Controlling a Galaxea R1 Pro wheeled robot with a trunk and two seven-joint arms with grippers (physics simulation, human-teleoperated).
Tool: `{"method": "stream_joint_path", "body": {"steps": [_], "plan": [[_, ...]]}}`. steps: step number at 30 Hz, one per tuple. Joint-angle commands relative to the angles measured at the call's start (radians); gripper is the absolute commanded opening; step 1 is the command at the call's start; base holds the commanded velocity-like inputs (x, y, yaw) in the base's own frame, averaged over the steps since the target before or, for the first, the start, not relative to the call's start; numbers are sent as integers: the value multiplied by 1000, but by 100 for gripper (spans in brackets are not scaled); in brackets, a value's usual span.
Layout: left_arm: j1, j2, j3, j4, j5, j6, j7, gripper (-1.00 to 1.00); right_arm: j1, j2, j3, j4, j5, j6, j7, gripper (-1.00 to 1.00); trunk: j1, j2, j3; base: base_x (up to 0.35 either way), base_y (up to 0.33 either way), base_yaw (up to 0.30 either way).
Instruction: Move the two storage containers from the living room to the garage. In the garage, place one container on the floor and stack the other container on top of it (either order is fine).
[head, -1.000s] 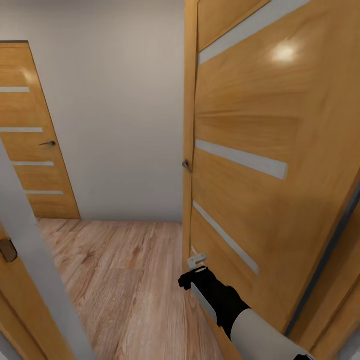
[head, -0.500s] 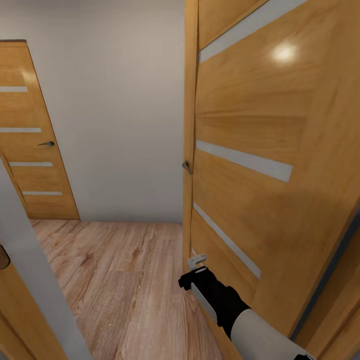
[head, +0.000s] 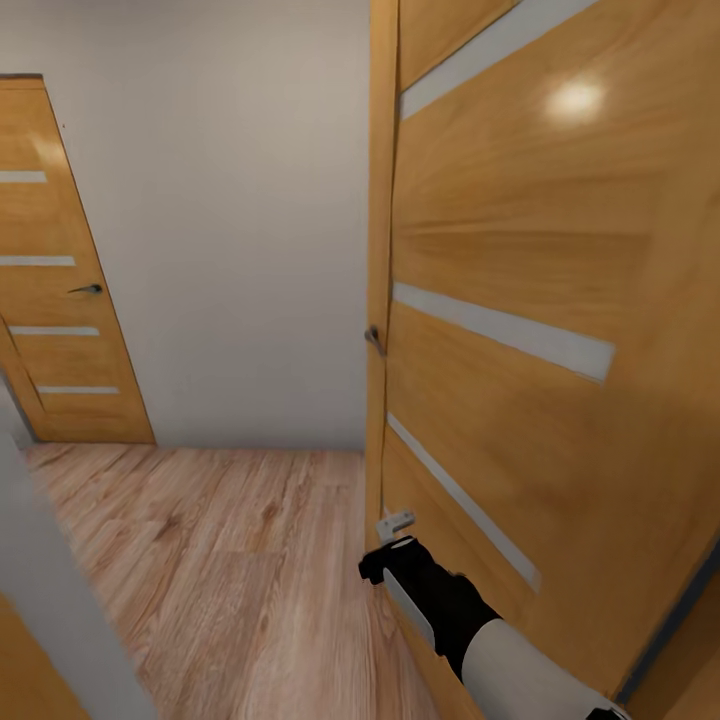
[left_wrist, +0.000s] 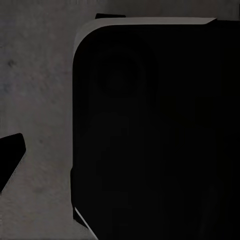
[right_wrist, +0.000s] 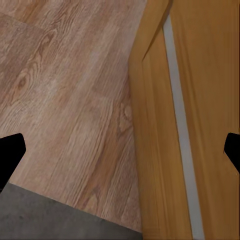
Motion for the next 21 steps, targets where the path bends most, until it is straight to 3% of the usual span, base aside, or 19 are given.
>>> {"method": "stream_joint_path", "body": {"steps": [1, 8, 21], "plan": [[0, 0, 3, 0, 3, -3, -1, 100, -1, 0, 3, 0, -11, 3, -9, 100, 1, 0, -1, 285, 0, 0], [0, 0, 3, 0, 4, -3, -1, 100, -1, 0, 3, 0, -11, 2, -9, 100, 1, 0, -1, 170, 0, 0], [0, 0, 4, 0, 9, -3, 0, 100, -1, 0, 2, 0, -11, 4, -12, 100, 1, 0, -1, 12, 0, 0]]}}
